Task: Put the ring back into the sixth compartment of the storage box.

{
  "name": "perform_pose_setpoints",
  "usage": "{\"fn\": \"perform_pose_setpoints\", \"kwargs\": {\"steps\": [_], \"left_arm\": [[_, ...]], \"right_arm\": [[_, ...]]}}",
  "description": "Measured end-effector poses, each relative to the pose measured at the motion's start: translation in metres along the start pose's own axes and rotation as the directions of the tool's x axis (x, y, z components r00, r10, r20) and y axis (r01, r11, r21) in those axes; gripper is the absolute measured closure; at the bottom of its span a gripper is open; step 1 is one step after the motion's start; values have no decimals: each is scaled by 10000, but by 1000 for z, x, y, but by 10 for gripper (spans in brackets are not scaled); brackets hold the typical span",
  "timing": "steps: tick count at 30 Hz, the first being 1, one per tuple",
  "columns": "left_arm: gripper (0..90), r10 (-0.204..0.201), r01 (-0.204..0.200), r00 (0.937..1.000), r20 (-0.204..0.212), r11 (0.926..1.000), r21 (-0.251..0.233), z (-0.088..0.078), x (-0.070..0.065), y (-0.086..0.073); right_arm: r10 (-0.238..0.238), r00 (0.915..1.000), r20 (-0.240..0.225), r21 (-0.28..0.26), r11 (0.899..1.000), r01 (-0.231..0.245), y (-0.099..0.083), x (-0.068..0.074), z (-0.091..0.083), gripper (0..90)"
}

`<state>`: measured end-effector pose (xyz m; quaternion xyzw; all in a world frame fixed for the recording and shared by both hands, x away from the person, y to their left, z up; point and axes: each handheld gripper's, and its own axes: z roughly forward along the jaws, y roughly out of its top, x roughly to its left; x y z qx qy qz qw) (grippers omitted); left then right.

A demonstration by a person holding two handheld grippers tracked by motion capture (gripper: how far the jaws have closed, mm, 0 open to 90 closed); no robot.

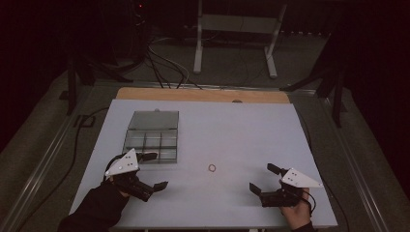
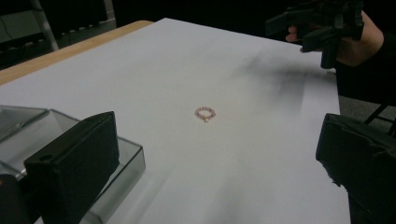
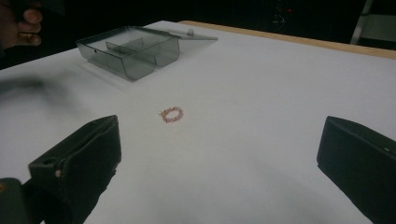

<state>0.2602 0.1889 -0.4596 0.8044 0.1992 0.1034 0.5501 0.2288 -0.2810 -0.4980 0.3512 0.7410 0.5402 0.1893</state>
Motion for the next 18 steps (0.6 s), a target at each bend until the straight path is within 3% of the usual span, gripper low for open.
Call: {"fn": "perform_pose_setpoints", "kwargs": {"steps": [4, 18], "left_arm": [[4, 119, -119, 9999, 26, 9999, 50, 6, 2, 6], [4, -39, 33, 9997, 259, 9997, 248, 33, 7, 19]], "right_arm": [[15, 10000, -4, -25, 10000, -15, 0, -1, 0, 0], [12, 10000, -5, -83, 10000, -12, 0, 0, -2, 0]]}}
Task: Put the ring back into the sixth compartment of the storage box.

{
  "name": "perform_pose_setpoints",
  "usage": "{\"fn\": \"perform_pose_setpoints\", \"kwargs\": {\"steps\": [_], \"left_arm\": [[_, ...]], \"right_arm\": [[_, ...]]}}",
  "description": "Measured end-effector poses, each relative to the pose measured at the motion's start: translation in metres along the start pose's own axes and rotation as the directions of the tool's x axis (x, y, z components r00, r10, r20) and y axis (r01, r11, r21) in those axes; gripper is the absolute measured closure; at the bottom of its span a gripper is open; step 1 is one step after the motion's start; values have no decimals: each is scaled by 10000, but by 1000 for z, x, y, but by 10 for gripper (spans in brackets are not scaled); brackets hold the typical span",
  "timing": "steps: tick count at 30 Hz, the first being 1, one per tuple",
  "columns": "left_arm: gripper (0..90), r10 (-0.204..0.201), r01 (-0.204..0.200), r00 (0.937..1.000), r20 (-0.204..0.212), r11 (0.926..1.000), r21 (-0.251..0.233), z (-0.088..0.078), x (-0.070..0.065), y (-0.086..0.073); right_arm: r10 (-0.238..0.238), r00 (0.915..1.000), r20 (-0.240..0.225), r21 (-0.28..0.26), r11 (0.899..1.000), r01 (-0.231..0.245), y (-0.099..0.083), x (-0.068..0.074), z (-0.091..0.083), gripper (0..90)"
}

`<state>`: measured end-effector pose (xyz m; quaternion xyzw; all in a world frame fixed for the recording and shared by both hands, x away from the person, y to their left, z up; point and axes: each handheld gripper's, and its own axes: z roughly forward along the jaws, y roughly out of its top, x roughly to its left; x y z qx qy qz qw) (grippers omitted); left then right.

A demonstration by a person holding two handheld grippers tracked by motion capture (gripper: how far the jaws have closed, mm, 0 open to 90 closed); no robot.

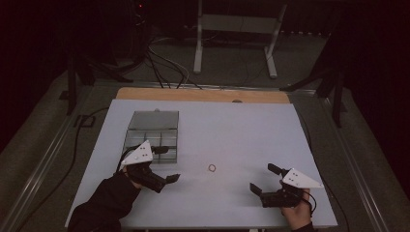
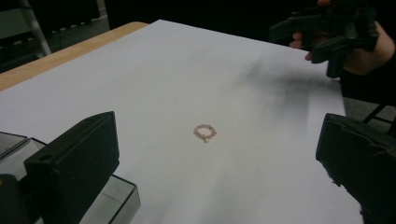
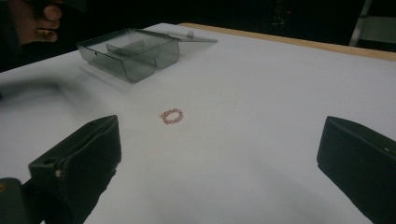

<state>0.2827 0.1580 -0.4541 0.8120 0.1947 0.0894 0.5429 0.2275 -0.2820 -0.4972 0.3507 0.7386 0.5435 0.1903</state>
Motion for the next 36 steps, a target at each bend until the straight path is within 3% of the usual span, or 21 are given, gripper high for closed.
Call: {"fn": "perform_pose_setpoints", "kwargs": {"steps": [6, 14, 24, 36], "left_arm": [[4, 36, -37, 10000, 86, 10000, 88, 11, 0, 4], [4, -354, 353, 9993, 71, 9992, 202, 23, 2, 8], [5, -423, 418, 9990, 135, 9983, 414, 40, 1, 12], [5, -477, 454, 9984, 305, 9965, 707, 75, -9, 14]], "right_arm": [[38, 10000, -13, 22, 10000, -38, 0, -1, 0, 0], [121, 9999, -104, -22, 9999, -121, 0, 1, 0, 0], [72, 9999, -93, 48, 10000, -71, 0, 0, 0, 0], [154, 9998, -94, -9, 9999, -154, -1, -2, -1, 0]]}}
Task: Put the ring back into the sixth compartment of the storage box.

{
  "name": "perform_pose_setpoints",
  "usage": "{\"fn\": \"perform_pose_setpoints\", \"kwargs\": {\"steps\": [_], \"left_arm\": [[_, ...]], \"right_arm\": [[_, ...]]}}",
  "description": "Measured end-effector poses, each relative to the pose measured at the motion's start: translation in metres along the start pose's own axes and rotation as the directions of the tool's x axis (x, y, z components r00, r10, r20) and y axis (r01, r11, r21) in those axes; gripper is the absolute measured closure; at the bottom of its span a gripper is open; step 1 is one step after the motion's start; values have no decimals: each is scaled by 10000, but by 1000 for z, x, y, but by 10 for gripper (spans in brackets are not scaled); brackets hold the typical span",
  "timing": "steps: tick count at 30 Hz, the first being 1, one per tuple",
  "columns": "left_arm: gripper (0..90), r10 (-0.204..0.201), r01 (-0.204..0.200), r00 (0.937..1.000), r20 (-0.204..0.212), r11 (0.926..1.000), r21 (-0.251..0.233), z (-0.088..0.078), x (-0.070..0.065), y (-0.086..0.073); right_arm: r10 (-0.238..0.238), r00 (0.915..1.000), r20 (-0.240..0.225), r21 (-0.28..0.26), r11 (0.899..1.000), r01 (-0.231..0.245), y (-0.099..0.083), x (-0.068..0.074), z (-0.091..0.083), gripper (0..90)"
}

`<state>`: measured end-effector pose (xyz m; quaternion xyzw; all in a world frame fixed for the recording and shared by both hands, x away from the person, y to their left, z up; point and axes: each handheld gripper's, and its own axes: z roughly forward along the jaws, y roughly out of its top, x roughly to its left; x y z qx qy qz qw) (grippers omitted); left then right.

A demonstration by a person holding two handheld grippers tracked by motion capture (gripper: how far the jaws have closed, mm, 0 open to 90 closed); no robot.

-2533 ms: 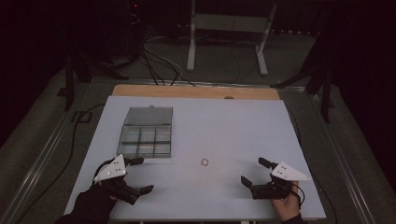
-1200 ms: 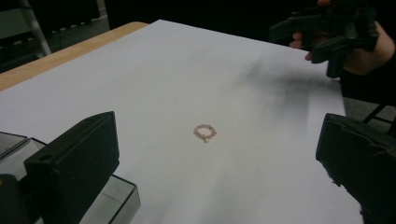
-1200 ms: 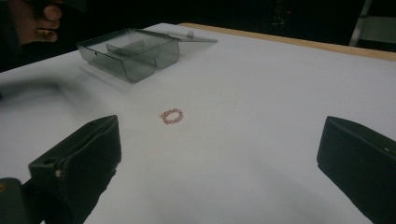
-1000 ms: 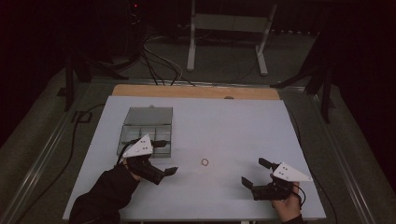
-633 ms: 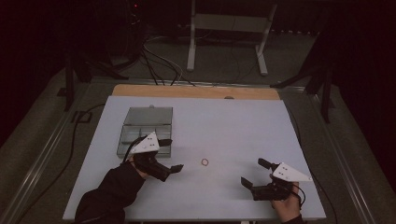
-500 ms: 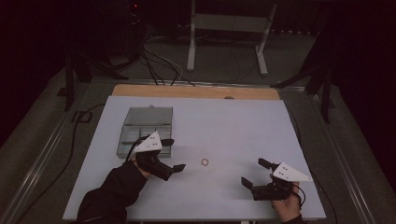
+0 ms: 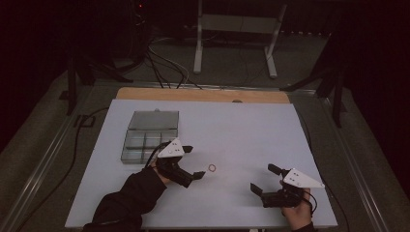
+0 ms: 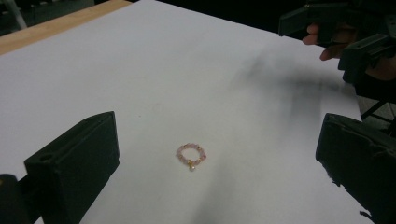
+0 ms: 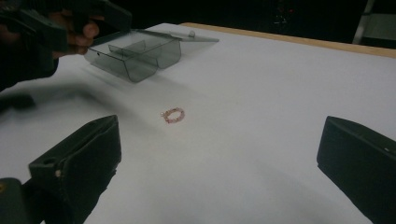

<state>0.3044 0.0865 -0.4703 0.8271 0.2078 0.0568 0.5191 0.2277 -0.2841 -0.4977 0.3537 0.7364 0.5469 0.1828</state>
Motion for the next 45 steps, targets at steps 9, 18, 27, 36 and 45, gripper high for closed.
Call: {"fn": "perform_pose_setpoints", "kwargs": {"steps": [9, 18, 27, 36, 45], "left_arm": [[5, -105, 104, 9999, 68, 9999, 91, 20, -2, 1], [6, -479, 482, 9988, -128, 9986, 213, 40, 2, 2], [11, -937, 977, 9944, -480, 9912, 895, 52, 7, 1], [18, -1077, 1164, 9915, -736, 9851, 1268, 62, 8, -2], [113, -1046, 1303, 9818, -1583, 9782, 1615, 66, 9, -4]], "right_arm": [[50, 10000, -70, -23, 10000, -50, 0, 0, 0, 0], [109, 9999, -68, -35, 9999, -110, 0, -1, -1, 0], [124, 9999, -93, -23, 9999, -124, 0, -1, 0, 0], [93, 9999, -101, -17, 10000, -93, 0, -1, -1, 0], [136, 9998, -122, -51, 9999, -137, 0, -1, -1, 0]]}}
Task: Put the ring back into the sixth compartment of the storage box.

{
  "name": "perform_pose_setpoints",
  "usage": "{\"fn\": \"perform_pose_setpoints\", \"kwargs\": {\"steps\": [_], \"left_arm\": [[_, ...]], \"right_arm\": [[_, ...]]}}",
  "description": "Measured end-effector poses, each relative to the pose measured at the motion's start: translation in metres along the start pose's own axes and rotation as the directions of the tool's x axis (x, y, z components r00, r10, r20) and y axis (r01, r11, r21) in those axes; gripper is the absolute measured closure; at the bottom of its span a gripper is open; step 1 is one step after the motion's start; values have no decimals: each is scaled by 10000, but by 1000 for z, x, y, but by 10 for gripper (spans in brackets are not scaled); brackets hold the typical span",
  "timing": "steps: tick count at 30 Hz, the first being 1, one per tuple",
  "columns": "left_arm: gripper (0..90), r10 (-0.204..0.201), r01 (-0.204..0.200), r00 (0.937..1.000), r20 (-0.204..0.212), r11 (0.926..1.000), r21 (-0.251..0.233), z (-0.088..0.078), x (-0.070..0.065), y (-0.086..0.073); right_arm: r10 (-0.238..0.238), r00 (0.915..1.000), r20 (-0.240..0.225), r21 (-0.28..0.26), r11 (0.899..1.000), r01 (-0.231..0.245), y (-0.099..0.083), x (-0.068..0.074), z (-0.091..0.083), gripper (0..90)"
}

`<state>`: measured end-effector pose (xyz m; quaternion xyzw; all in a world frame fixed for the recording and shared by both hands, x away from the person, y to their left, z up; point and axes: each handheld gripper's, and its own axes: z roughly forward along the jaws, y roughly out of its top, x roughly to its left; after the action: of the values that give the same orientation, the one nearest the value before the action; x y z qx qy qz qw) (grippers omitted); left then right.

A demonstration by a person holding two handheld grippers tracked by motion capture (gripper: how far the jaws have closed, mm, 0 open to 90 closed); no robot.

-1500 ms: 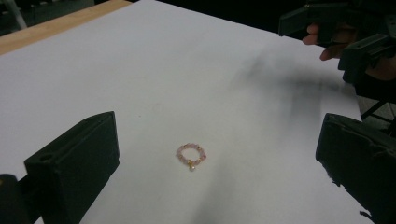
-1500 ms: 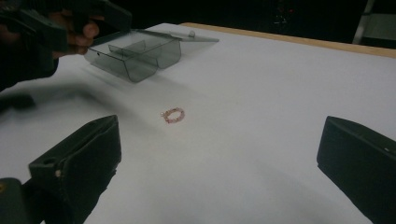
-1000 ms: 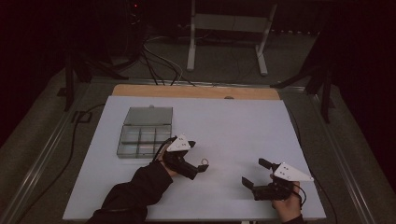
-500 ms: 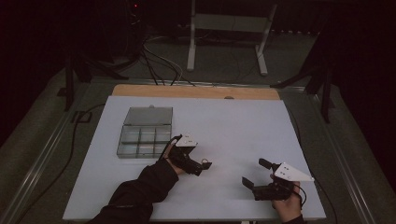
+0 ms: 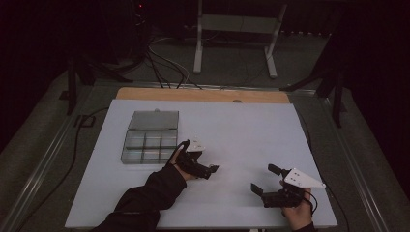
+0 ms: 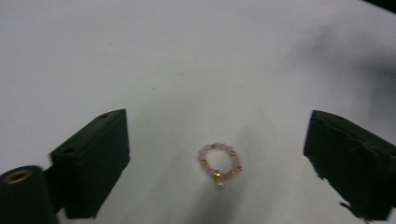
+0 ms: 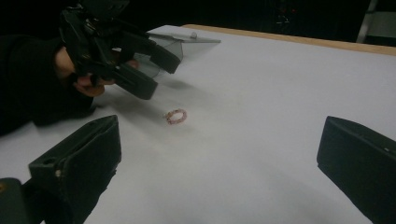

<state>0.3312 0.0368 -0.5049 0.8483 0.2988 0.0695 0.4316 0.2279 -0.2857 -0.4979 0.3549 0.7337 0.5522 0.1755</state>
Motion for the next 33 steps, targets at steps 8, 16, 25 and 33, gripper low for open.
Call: {"fn": "perform_pose_setpoints", "kwargs": {"steps": [8, 16, 25, 33], "left_arm": [[267, 248, -247, 9997, -42, 9994, 225, 3, -2, -1], [434, 383, -378, 9992, -94, 9979, 527, 8, -4, -2], [559, 586, -584, 9983, 11, 9945, 874, 15, -5, -3], [665, 607, -563, 9975, -368, 9923, 1105, 20, -5, -6]], "right_arm": [[-27, 10000, -4, 53, 10000, 27, 0, 0, 0, 0], [6, 10000, -46, 71, 10000, -6, -1, 0, 1, 0], [-3, 10000, -63, 99, 10000, 3, -1, 0, 2, 0], [43, 10000, -61, 71, 10000, -43, -1, -1, 1, 0]]}}
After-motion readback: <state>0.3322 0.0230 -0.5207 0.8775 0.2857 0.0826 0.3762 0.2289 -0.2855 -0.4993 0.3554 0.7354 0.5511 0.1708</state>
